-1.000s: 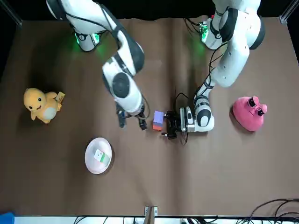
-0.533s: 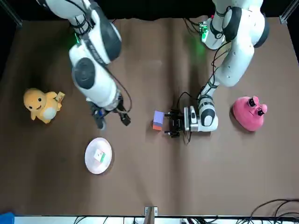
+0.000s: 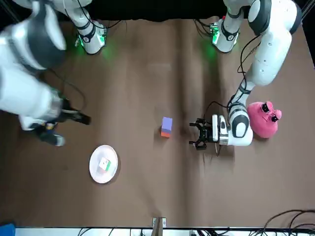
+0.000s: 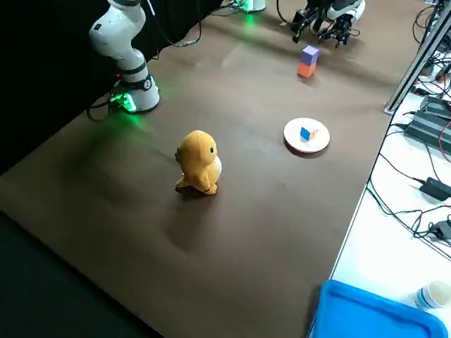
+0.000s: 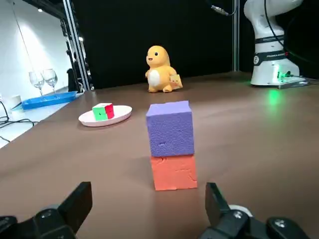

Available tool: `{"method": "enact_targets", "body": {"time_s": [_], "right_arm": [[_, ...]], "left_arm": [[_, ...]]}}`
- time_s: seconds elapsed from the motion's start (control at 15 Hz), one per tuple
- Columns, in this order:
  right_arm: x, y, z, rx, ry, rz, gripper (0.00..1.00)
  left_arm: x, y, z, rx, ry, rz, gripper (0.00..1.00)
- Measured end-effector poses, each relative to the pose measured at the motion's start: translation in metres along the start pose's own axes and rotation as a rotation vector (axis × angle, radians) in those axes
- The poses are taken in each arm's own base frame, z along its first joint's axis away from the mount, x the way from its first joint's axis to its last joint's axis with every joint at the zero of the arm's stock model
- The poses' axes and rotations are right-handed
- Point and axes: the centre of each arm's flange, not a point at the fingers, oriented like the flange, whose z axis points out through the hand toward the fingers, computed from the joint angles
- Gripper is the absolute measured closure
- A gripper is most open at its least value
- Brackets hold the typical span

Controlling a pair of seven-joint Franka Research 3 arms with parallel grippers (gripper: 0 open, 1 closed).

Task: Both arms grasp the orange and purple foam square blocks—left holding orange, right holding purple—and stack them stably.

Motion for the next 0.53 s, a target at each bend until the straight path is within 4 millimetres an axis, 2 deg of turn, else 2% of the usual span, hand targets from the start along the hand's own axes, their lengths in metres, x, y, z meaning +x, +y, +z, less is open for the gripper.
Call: {"method": "enact_targets", "body": {"time_s": [0.2,0.27,0.53], "right_arm": [[0.011,0.069,-0.032,-0.031,0.043,-0.163,0.00],[0.009,0.103,-0.051,-0.042,0.067,-0.224,0.00],[-0.008,0.146,-0.080,-0.042,0.101,-0.262,0.00]], "left_arm": [[0.012,-0.006,-0.026,-0.016,-0.022,-0.063,0.00],[0.026,-0.016,-0.043,-0.043,-0.069,-0.131,0.00],[0.073,-0.038,-0.071,-0.083,-0.208,-0.293,0.00]]}}
